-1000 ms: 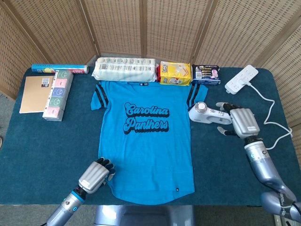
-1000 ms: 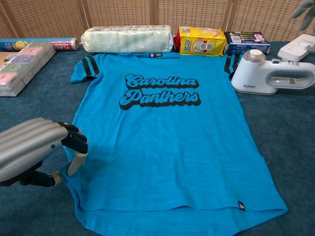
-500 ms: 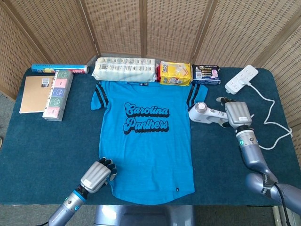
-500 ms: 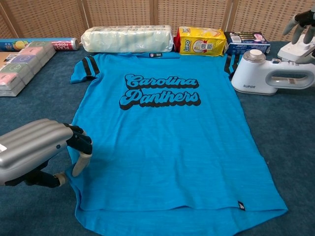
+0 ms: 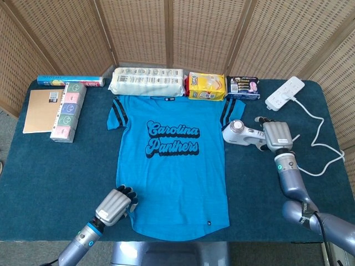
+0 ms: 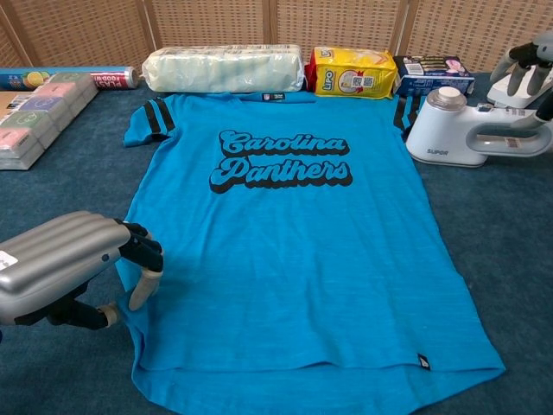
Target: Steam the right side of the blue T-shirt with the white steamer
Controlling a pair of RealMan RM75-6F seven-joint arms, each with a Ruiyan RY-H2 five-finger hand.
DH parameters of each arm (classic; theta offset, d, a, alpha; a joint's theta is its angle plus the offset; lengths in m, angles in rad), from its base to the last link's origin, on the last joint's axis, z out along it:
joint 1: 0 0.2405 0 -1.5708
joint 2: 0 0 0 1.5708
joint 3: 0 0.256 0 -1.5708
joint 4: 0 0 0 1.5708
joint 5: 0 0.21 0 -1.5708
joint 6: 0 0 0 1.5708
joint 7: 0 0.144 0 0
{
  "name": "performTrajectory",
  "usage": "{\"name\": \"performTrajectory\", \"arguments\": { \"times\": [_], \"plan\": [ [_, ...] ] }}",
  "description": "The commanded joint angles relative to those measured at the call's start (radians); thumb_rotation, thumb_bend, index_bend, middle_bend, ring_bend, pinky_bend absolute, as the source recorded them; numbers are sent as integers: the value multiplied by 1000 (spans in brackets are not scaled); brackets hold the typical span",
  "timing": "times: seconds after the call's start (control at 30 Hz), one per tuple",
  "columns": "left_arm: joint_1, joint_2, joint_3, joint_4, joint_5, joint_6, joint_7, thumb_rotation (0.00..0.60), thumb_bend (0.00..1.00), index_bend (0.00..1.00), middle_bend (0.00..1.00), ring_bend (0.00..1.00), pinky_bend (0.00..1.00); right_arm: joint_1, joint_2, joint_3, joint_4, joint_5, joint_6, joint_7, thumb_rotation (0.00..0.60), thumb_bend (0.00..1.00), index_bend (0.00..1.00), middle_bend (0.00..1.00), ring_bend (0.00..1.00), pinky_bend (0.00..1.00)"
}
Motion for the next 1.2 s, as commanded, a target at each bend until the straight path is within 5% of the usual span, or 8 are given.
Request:
{"name": "performTrajectory", "arguments": {
  "times": [0.03, 0.73, 1.2],
  "plan": [
    [-1, -1, 0, 2, -1, 0, -2, 598, 468, 675, 510, 357, 339, 12, -35, -4, 39, 13, 4, -15, 572, 272, 213, 323, 367, 418],
    [-11, -6, -6, 4, -19, -8, -2, 598, 468, 675, 511, 357, 339, 35, -190, -14, 304, -11, -5, 21, 568, 287, 263, 366, 393, 421],
    [-13, -9, -5, 7, -34, -10, -10, 599, 468, 675, 510, 357, 339, 47, -312, -4, 487, -98, 20, 111, 568, 390, 382, 451, 464, 468]
  ]
}}
